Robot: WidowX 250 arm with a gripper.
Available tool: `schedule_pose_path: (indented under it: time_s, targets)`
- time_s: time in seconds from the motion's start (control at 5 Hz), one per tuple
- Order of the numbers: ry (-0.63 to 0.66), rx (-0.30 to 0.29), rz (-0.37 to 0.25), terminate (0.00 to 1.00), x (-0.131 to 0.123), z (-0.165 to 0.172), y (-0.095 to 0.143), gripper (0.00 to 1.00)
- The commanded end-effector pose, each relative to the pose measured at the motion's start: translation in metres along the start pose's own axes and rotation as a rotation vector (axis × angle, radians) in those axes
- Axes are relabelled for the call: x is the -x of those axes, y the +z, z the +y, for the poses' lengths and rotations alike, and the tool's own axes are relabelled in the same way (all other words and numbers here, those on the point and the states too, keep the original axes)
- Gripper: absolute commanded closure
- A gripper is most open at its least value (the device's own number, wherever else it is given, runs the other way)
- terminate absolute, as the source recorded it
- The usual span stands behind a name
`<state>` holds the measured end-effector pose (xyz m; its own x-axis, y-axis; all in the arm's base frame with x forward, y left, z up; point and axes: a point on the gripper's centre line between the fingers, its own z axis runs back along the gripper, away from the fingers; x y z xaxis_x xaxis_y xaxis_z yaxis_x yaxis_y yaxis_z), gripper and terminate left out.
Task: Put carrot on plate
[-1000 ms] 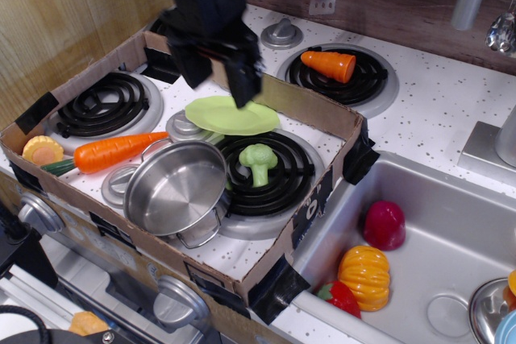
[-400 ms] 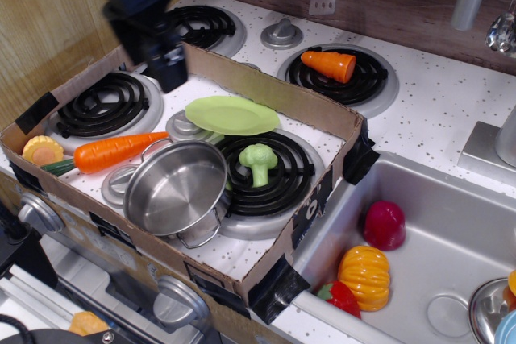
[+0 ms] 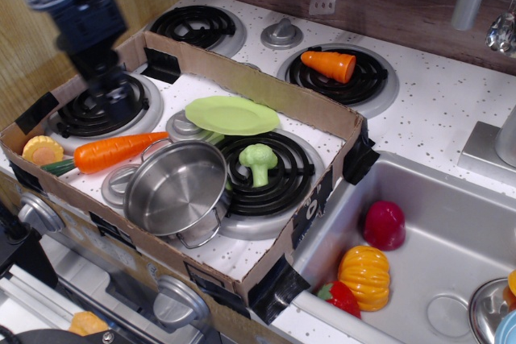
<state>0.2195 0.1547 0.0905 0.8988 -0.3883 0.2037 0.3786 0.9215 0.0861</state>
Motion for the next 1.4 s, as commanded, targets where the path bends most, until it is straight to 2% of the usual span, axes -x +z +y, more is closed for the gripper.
schedule_pose_path:
  time_s: [0.0,0.2,0.8,1.2]
  targets:
    - [-0.013,-0.093,-0.001,0.0,0.021,0.019,0.009,0.0]
    - [-0.04,-0.102,-0.001,0.0,0.022,0.025,0.003,0.0]
    - [-0.07,-0.144,-0.057,0.0,0.022,0.022,-0.023,0.0]
    - [-0.076,-0.121,-0.09,0.0,0.025,0.021,-0.053,0.0]
